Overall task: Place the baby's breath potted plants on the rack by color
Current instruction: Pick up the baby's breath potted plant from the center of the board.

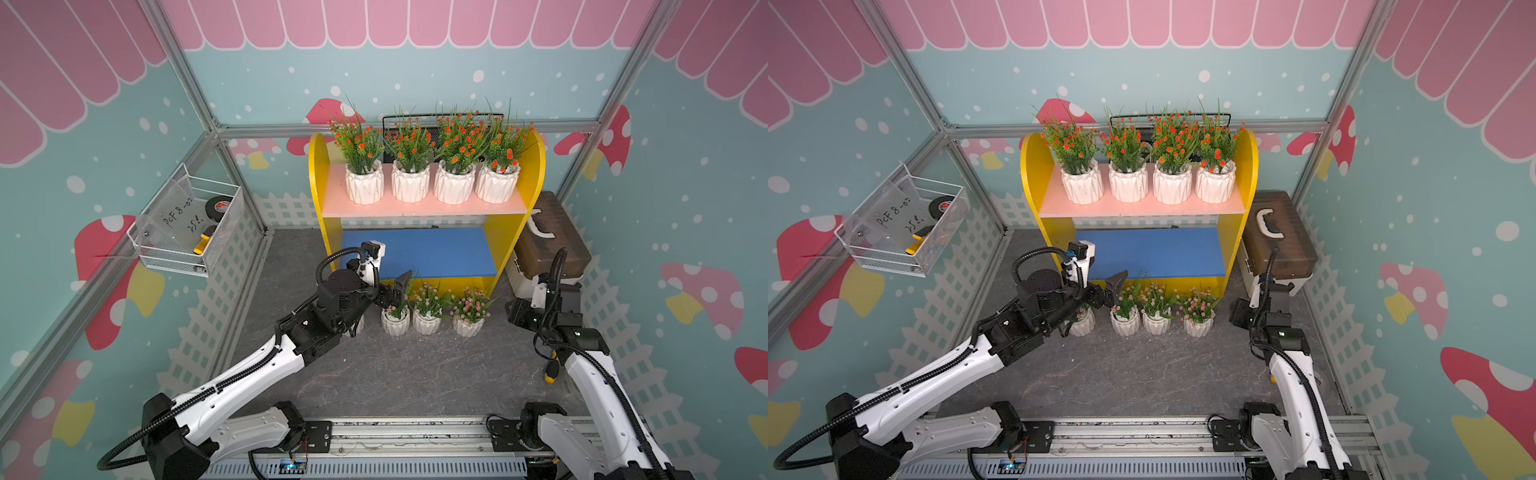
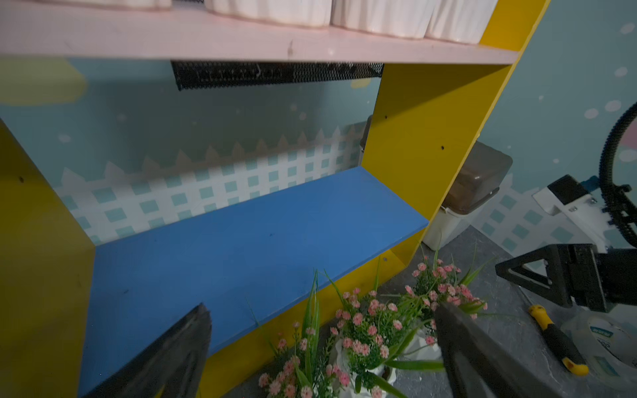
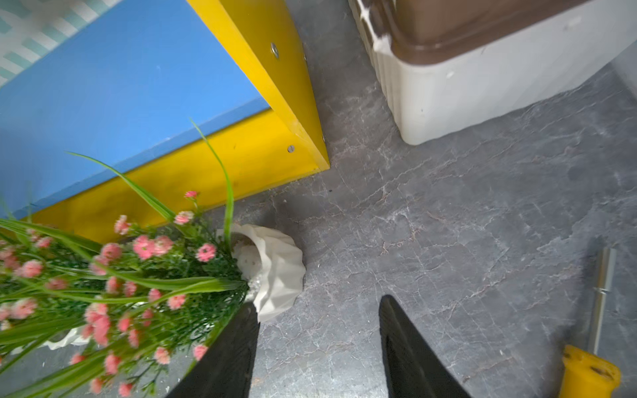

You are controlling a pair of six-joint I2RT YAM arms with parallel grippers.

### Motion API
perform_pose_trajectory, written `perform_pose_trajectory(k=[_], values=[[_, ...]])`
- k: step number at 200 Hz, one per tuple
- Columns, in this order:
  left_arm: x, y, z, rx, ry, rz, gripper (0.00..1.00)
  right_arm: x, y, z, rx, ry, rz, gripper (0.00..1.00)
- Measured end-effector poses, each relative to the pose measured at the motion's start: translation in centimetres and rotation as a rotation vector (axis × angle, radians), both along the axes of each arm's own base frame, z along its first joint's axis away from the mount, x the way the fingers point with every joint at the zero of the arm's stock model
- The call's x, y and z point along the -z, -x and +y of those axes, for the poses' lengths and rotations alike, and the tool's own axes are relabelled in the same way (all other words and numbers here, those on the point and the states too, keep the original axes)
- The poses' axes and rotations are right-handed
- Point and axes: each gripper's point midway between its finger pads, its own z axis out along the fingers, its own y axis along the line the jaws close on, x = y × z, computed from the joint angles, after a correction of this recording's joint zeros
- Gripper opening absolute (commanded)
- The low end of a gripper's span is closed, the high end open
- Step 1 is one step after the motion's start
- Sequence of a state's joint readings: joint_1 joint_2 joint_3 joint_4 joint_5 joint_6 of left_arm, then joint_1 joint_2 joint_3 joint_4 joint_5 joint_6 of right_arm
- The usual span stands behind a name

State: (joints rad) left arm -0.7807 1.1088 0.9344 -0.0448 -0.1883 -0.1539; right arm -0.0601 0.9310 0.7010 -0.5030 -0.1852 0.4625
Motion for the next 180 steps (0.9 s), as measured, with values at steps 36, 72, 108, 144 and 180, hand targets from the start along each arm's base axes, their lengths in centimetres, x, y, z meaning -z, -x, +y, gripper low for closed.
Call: perform_pose_trajectory(k=[36,72,108,144,180], values=[[2.7,0.5,-0.5,0.017,0.040,0.067,0.99,2.8,-0.4,1.1,-0.055,-0.046,0.070,0.38],[3.5,0.8,-0.8,0.021,0.074,0.088,0.99,3.3,-0.8,1.6,-0.086,-0.059,0.074,0.35],[3.5,1.1,-1.2,0.040,0.092,0.086,0.99,4.1,-1.2,2.6,-0.137,-0.067,0.092,0.35],[3.4,1.0,-1.2,0.039,0.100,0.083,0.99,5.1,-1.3,3.7,-0.180,-0.062,0.124,0.34],[3.6,1.0,-1.3,0.039,0.097,0.089,0.99,5.2,-2.0,4.7,-0.215,-0.054,0.122,0.32]])
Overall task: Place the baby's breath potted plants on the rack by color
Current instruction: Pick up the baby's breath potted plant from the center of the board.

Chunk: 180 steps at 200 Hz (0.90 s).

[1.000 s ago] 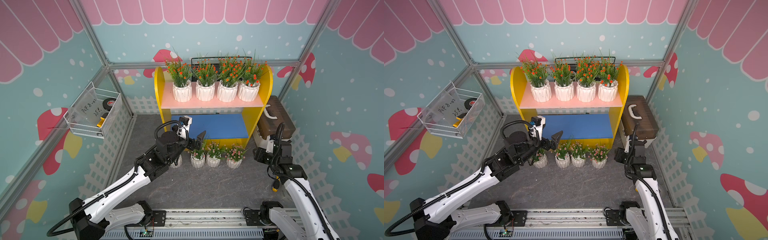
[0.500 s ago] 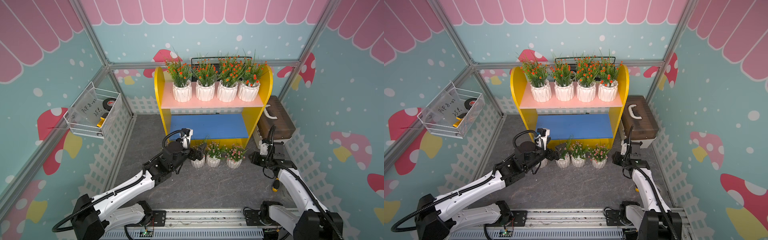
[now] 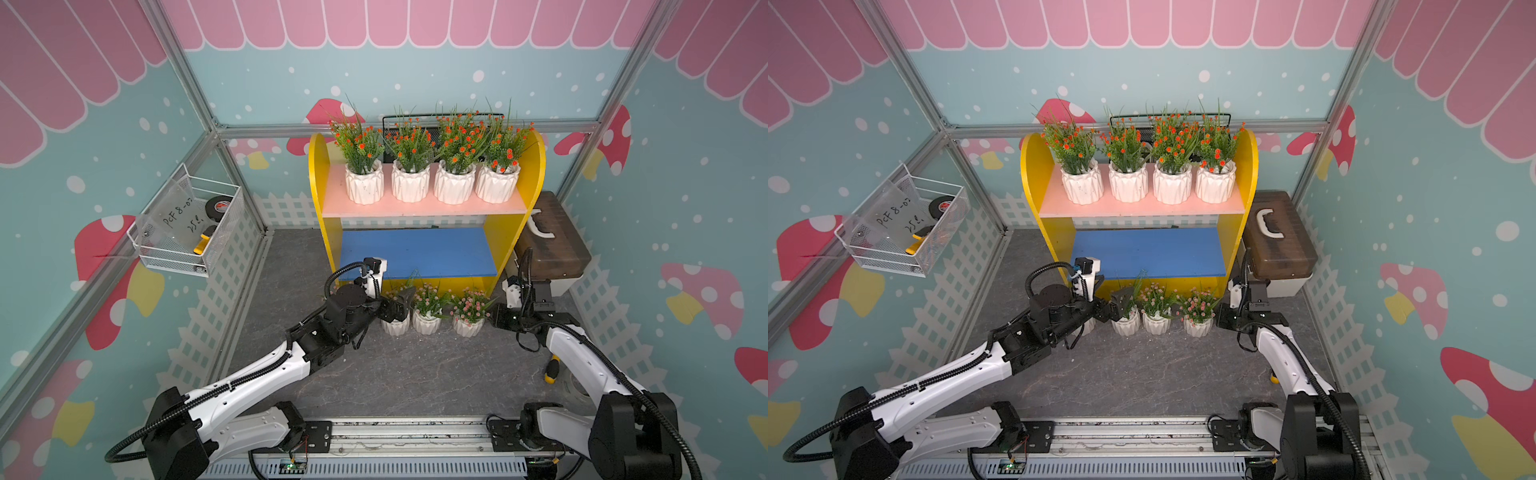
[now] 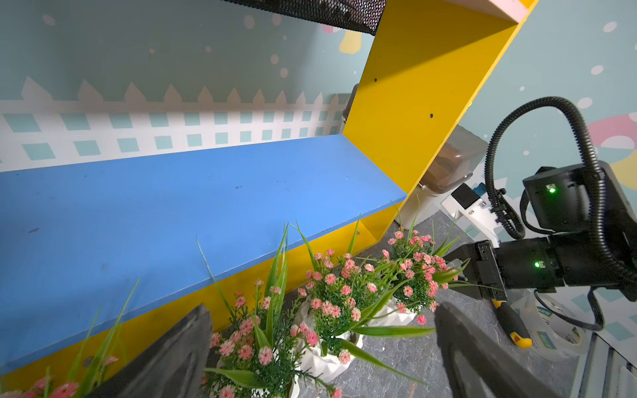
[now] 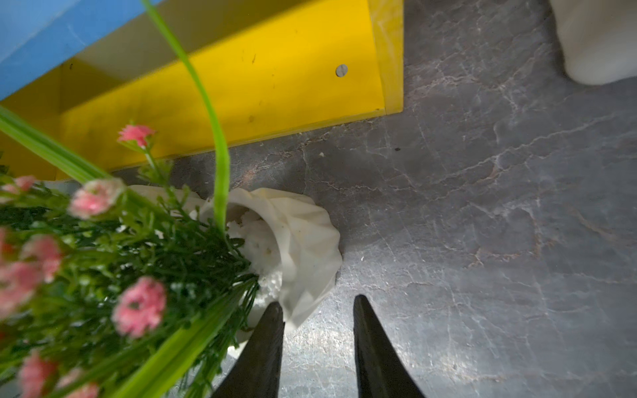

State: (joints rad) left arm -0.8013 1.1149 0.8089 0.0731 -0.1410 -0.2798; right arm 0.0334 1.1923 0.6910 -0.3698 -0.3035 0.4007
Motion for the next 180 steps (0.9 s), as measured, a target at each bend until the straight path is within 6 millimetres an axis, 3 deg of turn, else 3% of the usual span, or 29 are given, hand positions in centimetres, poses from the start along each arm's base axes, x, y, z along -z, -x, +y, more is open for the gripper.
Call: perform_pose_trajectory(k=[73,153,180], values=[[0.5,-0.1,-0.1,0.000,-0.008,0.009,0.99,1.1,-1.1,0.9,-0.026,0.028,0.008,0.23],[1.0,-0.2,-0.5,0.010,-0.017,0.021,0.99,2.1,-1.8,1.7,-0.042,0.058,0.016,0.21],[1.1,0.1,-0.8,0.029,-0.016,0.023,0.99,2.1,-2.1,1.8,-0.040,0.064,0.009,0.15]])
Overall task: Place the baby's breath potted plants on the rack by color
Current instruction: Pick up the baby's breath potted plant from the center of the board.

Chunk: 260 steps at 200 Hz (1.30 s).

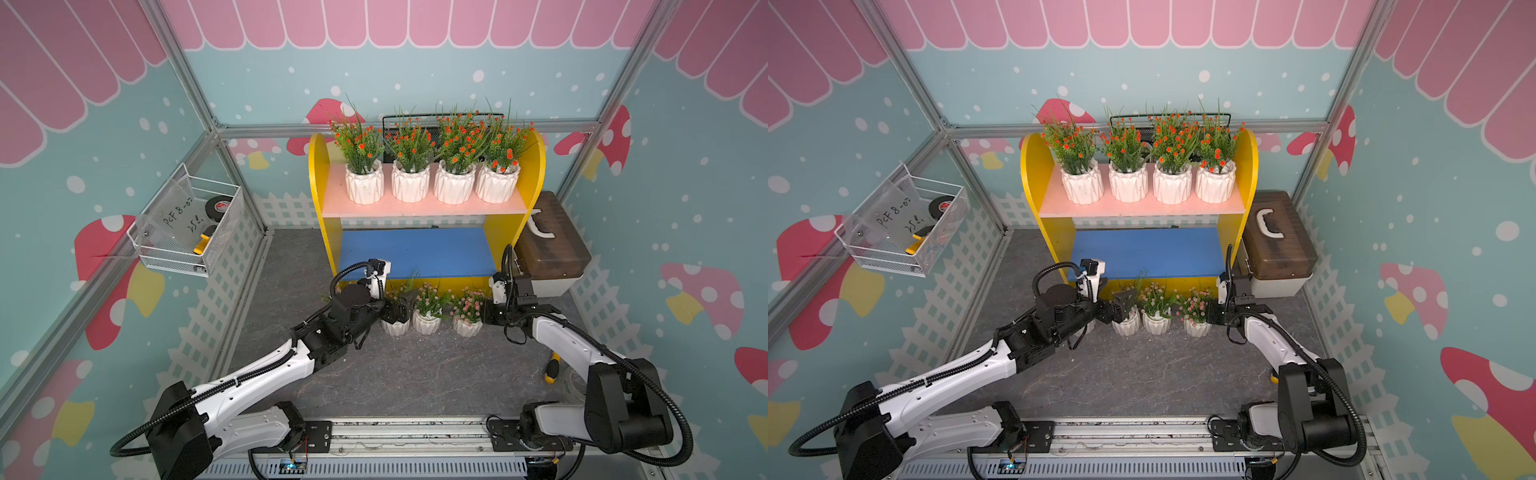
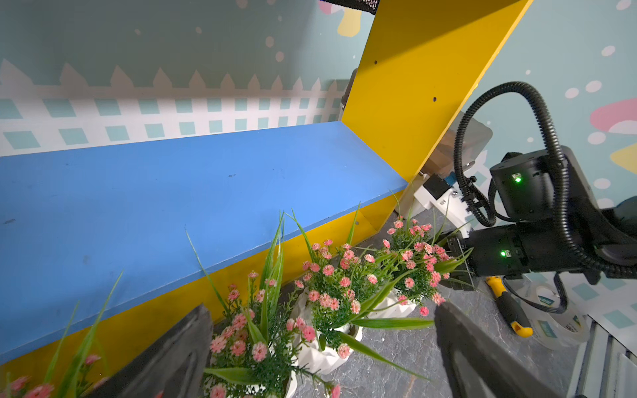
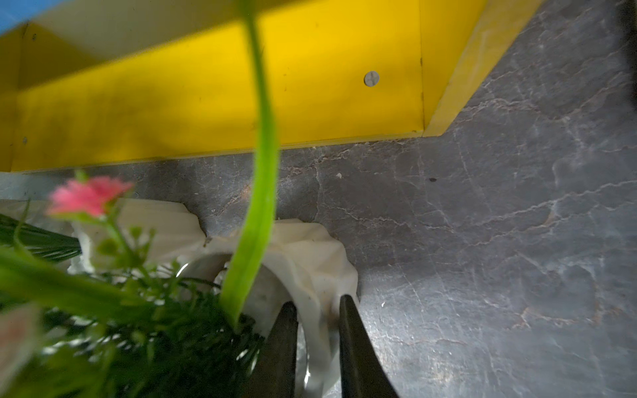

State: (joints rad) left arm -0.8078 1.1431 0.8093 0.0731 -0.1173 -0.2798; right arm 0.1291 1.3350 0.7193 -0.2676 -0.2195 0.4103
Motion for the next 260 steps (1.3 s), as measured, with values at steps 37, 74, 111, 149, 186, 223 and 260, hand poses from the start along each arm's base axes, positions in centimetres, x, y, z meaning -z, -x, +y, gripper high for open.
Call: perform_pose_trajectory(k=[37,74,111,149,186,223,260], values=[[0.2,0.3,-0.5,0.033,-0.008,-0.002,0.99,-0.3,-0.2,0.0,-0.002,0.005,-0.014,0.07],[0.2,1.0,-1.7,0.082,-0.015,-0.016,0.99,-0.4,0.5,-0.1,-0.002,0.014,0.002,0.03],[0.2,2.0,-3.0,0.144,-0.027,-0.051,0.99,-1.8,1.8,-0.2,-0.005,0.008,-0.004,0.02],[1.8,3.1,-3.8,0.196,-0.055,-0.063,0.99,-4.1,3.0,0.0,-0.023,-0.014,-0.034,0.02],[4.2,3.7,-4.3,0.225,-0.072,-0.072,0.99,-7.7,3.6,0.4,-0.048,-0.035,-0.084,0.02],[5.6,4.3,-6.1,0.267,-0.070,-0.089,0.99,-12.0,3.8,1.2,-0.092,-0.073,-0.156,0.02],[7.2,5.6,-9.0,0.333,-0.105,-0.096,0.99,-14.2,4.5,1.7,-0.127,-0.091,-0.177,0.02]])
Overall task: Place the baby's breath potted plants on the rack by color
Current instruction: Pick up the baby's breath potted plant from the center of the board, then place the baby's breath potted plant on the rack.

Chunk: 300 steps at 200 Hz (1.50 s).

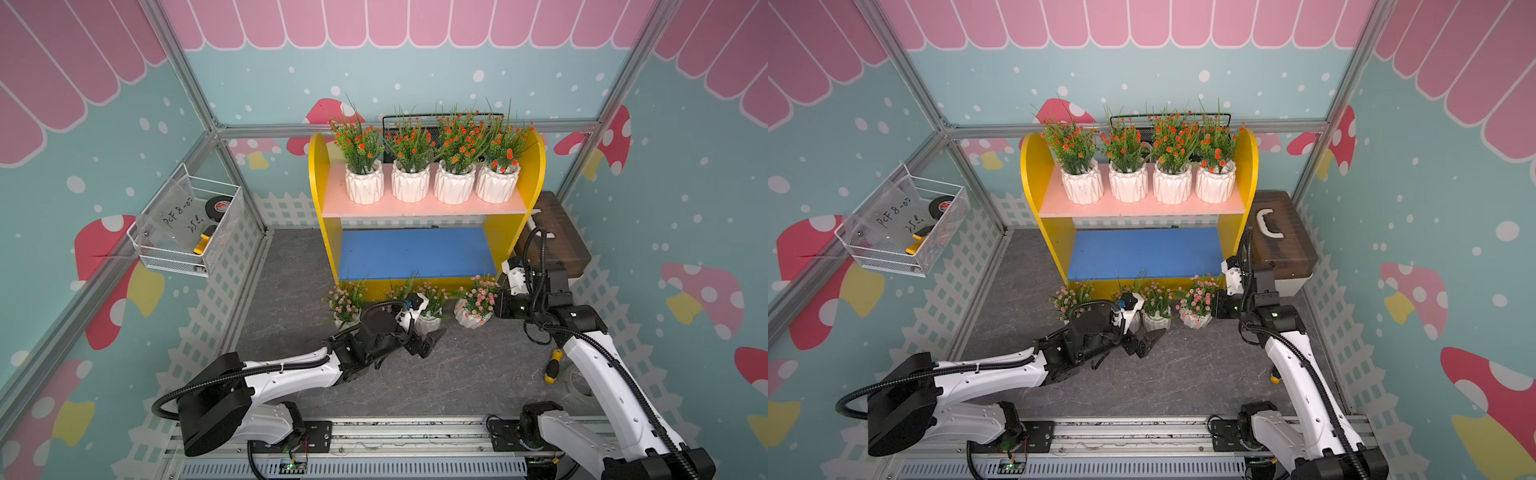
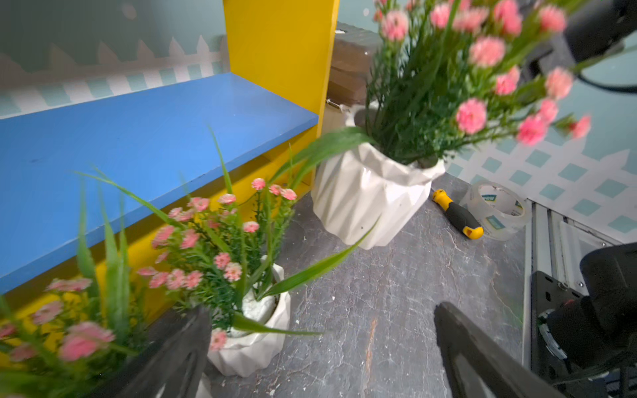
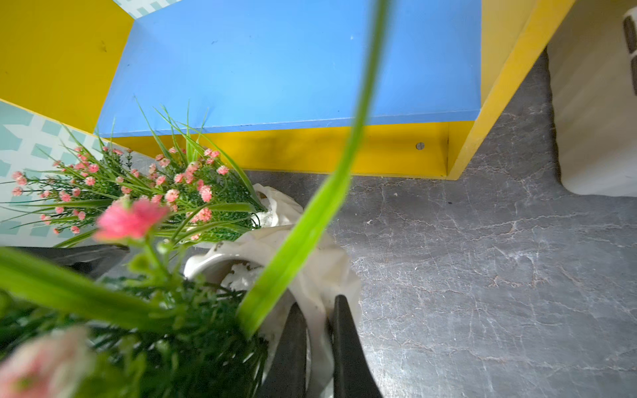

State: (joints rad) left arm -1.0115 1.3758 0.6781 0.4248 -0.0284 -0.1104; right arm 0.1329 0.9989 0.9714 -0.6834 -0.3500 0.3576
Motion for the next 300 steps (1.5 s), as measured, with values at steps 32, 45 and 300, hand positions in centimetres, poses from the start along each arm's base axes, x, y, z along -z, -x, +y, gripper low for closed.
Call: perform_pose_trajectory(k=[32,45,300], values=[[-0.3,0.6,-2.9,0.041,-0.007,-0.024,0.99,-1.3,1.0,0.3,-0.028,-0.009,-0.001,0.02],[-0.9,0.7,-3.9,0.050,-0.001,-0.039,0.99,-1.8,1.4,0.3,-0.034,-0.007,-0.007,0.02],[-1.5,-1.2,-8.8,-0.024,-0.046,-0.158,0.92,-2.5,2.7,1.7,-0.109,-0.078,-0.011,0.02]])
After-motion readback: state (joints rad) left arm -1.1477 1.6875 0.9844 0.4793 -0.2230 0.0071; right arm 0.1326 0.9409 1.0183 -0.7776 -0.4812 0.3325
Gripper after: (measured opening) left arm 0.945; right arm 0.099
